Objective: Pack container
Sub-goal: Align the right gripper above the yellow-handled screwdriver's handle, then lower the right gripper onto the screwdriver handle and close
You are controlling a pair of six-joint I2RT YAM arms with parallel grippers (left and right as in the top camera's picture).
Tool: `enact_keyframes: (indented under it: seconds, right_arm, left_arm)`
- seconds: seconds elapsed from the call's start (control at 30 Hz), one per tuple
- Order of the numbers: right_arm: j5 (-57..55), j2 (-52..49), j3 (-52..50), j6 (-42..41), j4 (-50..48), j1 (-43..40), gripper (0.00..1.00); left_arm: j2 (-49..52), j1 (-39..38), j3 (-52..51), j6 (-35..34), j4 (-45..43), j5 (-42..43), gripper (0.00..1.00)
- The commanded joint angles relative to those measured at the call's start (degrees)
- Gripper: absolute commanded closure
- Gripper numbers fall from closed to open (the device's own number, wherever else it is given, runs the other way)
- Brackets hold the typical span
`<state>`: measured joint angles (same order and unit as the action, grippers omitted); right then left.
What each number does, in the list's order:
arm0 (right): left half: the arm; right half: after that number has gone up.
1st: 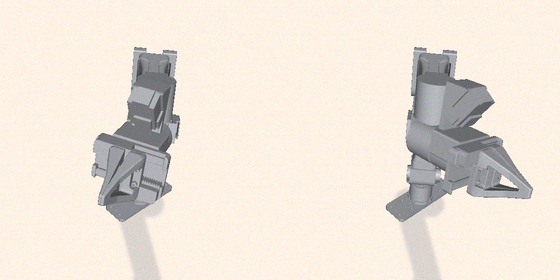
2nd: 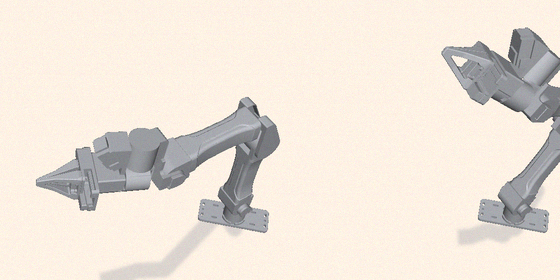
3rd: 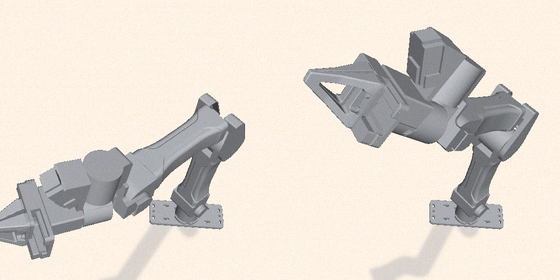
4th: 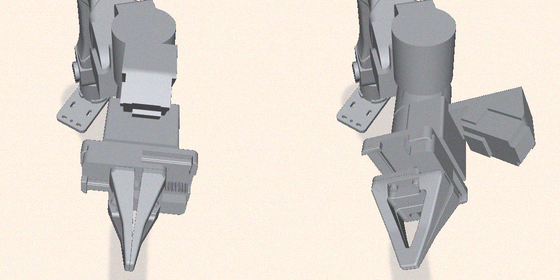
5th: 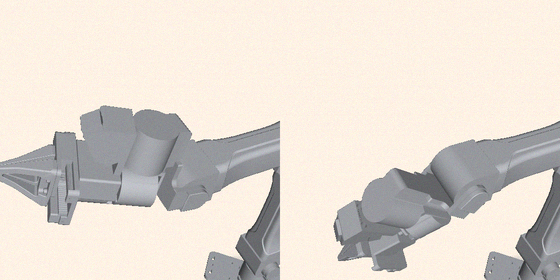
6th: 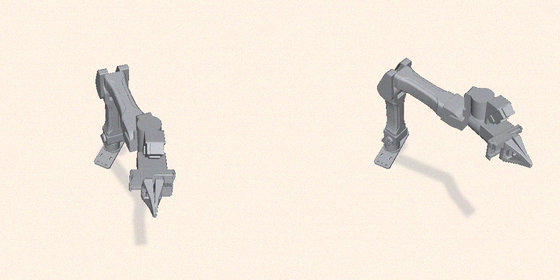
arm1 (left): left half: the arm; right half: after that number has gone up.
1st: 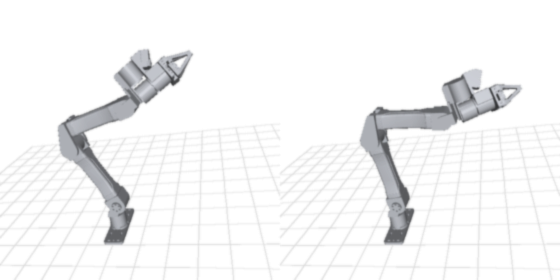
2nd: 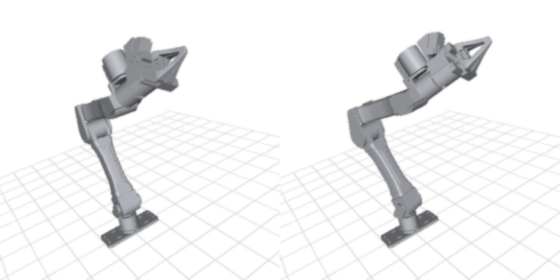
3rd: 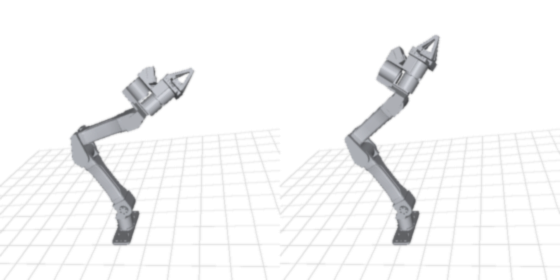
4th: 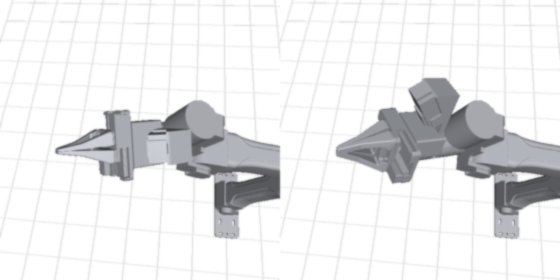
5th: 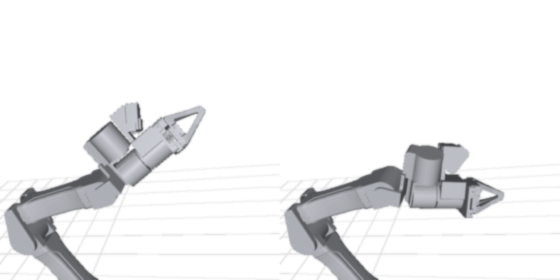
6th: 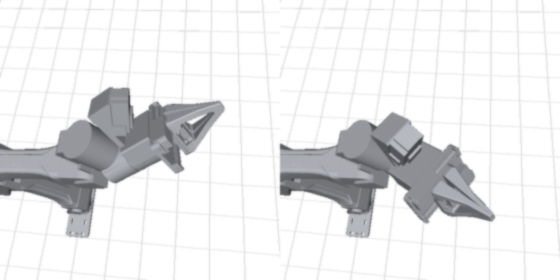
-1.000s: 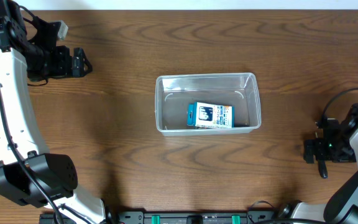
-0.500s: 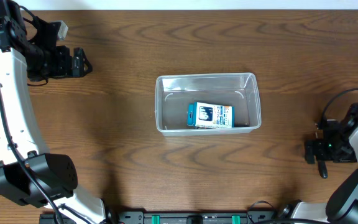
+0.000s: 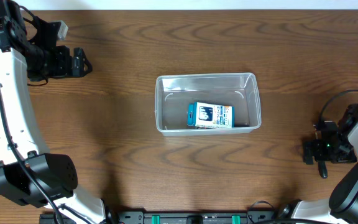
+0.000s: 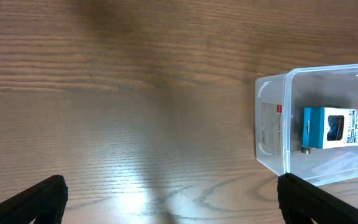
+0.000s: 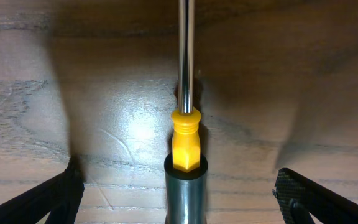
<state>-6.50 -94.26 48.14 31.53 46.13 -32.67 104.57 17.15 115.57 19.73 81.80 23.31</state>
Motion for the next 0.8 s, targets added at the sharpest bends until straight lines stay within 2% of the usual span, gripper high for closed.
enact_keyframes:
  seconds: [0.0, 0.33, 0.47, 0.63, 0.77]
  right_arm:
    - [-0.59, -0.28, -0.13, 0.92, -0.07, 0.22, 0.01]
    - [-0.59, -0.28, -0.13, 0.92, 0.07, 0.22, 0.03]
    - [-0.59, -0.28, -0.13, 0.92, 0.09, 0.22, 0.12]
    - [-0.59, -0.28, -0.13, 0.92, 0.09, 0.22, 0.20]
    - [-0.59, -0.28, -0.13, 0.90, 0.13, 0.22, 0.31]
  left_arm:
    - [-0.20, 0.17, -0.22, 0.13, -0.09, -0.44, 0.02]
    - [-0.20, 0.17, -0.22, 0.13, -0.26, -0.46, 0.02]
    - [-0.20, 0.17, -0.22, 0.13, -0.26, -0.46, 0.02]
    - [-0.20, 0.17, -0.22, 0.13, -0.24, -0.46, 0.02]
    - [-0.20, 0.17, -0.22, 0.13, -0.26, -0.44, 0.02]
